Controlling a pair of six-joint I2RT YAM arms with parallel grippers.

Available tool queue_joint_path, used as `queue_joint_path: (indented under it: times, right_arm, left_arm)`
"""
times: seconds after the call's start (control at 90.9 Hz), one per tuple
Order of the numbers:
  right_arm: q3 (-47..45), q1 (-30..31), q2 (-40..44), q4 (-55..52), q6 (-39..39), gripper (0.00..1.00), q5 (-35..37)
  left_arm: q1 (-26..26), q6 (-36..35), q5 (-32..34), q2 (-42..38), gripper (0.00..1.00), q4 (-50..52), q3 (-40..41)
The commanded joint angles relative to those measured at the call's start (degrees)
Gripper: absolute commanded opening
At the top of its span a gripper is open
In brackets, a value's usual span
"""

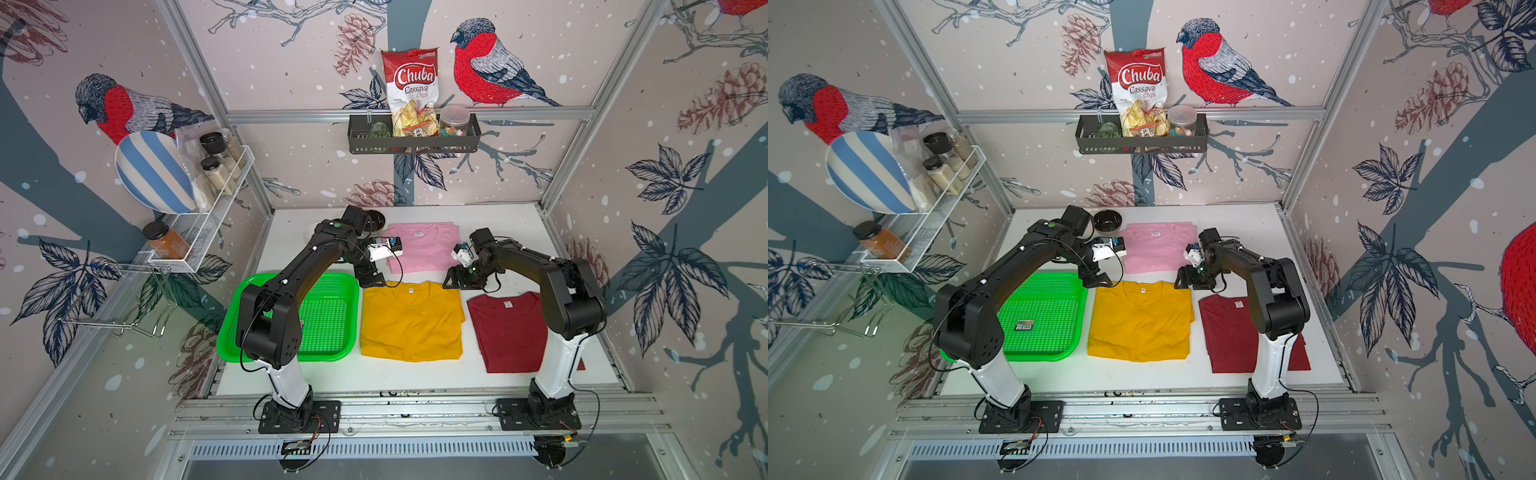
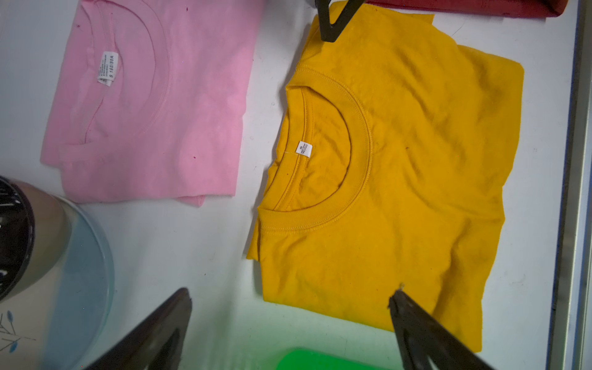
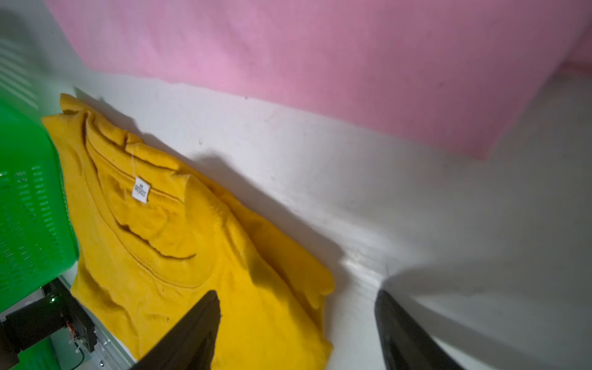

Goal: Put the folded t-shirts into the basket
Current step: Pick up the T-shirt from the center of the board.

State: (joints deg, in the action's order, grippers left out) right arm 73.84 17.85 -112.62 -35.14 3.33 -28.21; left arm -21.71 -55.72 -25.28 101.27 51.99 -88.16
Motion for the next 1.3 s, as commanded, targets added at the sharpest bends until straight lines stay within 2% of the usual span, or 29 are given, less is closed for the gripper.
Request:
queue_joint_path:
  times: [0.0,0.099,0.187,0.253,0.33,0.396,0.517,0.748,0.935,1.034,1.155,1.243,1.287]
  right_arm:
    - [0.3,0.9,-3.1,-4.1,0.3,0.6,-2.2]
    - [0.7,1.7,-4.2,-3.4,-0.8,0.38,-5.6]
    - [0.4,1.5,-3.8,-1.0,-0.8,0.1,-9.1]
    - [-0.3,1.2,-2.7,0.9,-0.5,0.02,-9.7]
    - [-1.4,0.7,-0.8,3.0,-1.1,0.0,-10.1]
    - [-3.4,0.6,2.6,5.6,-2.4,0.0,-10.8]
    - [-10.5,1.0,10.8,14.9,-4.1,0.0,-12.2]
    - [-26.6,2.1,27.4,33.1,-8.0,0.0,-7.9]
    - [-36.0,3.2,35.4,46.4,-10.5,0.0,-6.4]
    - [-37.8,4.4,37.4,47.9,-11.7,0.0,-4.0]
    - [-38.4,5.1,38.6,47.6,-13.1,0.0,-2.4]
    - [-38.9,5.4,39.3,48.2,-13.5,0.0,-2.5]
    - [-38.8,5.5,39.7,48.1,-13.3,0.0,-2.4]
  left_arm:
    - [-1.5,-2.6,0.8,1.6,0.95,1.5,-1.7]
    - [-3.1,-3.9,1.2,3.6,0.95,1.9,-3.5]
    - [-4.2,-4.7,0.4,5.3,0.95,1.8,-5.0]
    - [-4.7,-6.2,-1.7,6.3,0.95,1.8,-6.2]
    - [-4.9,-10.4,-5.6,7.7,0.95,1.6,-7.9]
    - [-5.4,-11.4,-8.1,9.6,0.95,1.0,-10.7]
    - [-7.2,-10.3,-11.6,14.1,0.95,-1.0,-15.9]
    - [-10.5,-4.3,-18.2,23.1,0.95,-4.4,-24.1]
    - [-12.4,-5.8,-21.5,27.7,0.95,-2.1,-26.8]
    - [-12.9,-7.7,-22.9,29.1,0.95,0.3,-27.8]
    - [-13.7,-13.6,-23.2,29.7,0.94,5.8,-29.0]
    - [-14.1,-13.7,-22.6,29.7,0.92,6.2,-29.2]
    - [-14.4,-13.4,-22.2,29.8,0.87,6.3,-29.4]
